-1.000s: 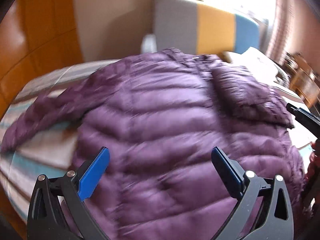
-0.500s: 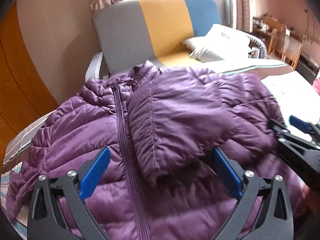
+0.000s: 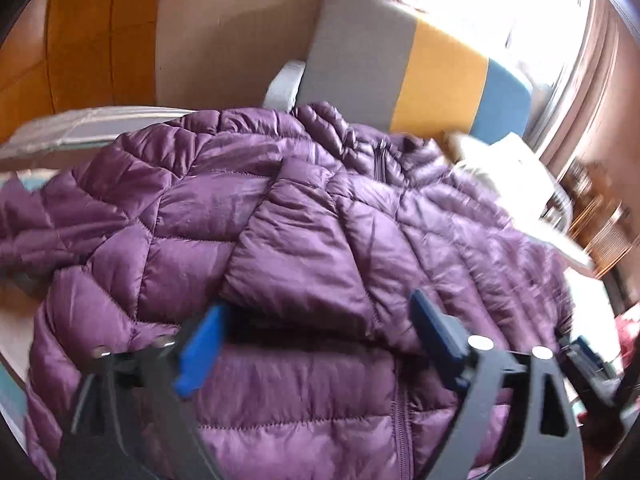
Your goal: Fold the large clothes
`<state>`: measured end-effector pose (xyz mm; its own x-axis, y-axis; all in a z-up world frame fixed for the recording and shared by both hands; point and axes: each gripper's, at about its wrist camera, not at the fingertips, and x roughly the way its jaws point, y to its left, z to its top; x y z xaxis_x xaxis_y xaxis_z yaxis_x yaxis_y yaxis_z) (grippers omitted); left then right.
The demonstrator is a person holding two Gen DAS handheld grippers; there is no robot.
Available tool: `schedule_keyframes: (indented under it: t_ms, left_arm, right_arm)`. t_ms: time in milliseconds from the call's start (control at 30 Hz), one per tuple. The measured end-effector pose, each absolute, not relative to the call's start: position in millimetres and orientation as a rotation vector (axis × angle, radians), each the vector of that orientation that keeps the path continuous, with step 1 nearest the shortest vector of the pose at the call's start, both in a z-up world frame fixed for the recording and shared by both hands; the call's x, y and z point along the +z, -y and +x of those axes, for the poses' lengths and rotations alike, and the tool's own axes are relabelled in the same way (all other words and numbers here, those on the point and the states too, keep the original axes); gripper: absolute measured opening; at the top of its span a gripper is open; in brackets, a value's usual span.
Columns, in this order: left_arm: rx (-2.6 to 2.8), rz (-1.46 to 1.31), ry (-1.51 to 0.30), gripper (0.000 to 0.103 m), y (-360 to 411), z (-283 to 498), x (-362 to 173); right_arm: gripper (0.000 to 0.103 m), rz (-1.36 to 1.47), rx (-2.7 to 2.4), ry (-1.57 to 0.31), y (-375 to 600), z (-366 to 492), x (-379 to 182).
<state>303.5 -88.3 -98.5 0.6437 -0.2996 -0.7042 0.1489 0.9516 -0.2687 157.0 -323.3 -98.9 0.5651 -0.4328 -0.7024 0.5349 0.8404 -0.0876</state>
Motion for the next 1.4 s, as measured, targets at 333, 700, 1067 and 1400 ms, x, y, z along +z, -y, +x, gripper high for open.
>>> schedule_keyframes:
  t_ms: [333, 700, 1067, 1400]
  left_arm:
    - [-0.289, -0.284, -0.919, 0.018, 88, 346, -110]
    - [-0.277, -0.274, -0.883, 0.014, 56, 322, -116]
    - [-0.282, -0.276, -0.89, 0.019, 55, 320, -128]
    - [-0.292, -0.329, -0.83, 0.074, 13, 282, -103]
  right_arm:
    - [0.059, 0.178, -0.523, -0.717, 324, 146, -88]
    - [0.02, 0.201, -0.294, -0.755, 316, 186, -78]
    - [0.02, 0.193, -0.326, -0.831, 320, 210, -106]
    - [0.02, 0.157, -0.305, -0.793, 292, 160, -73]
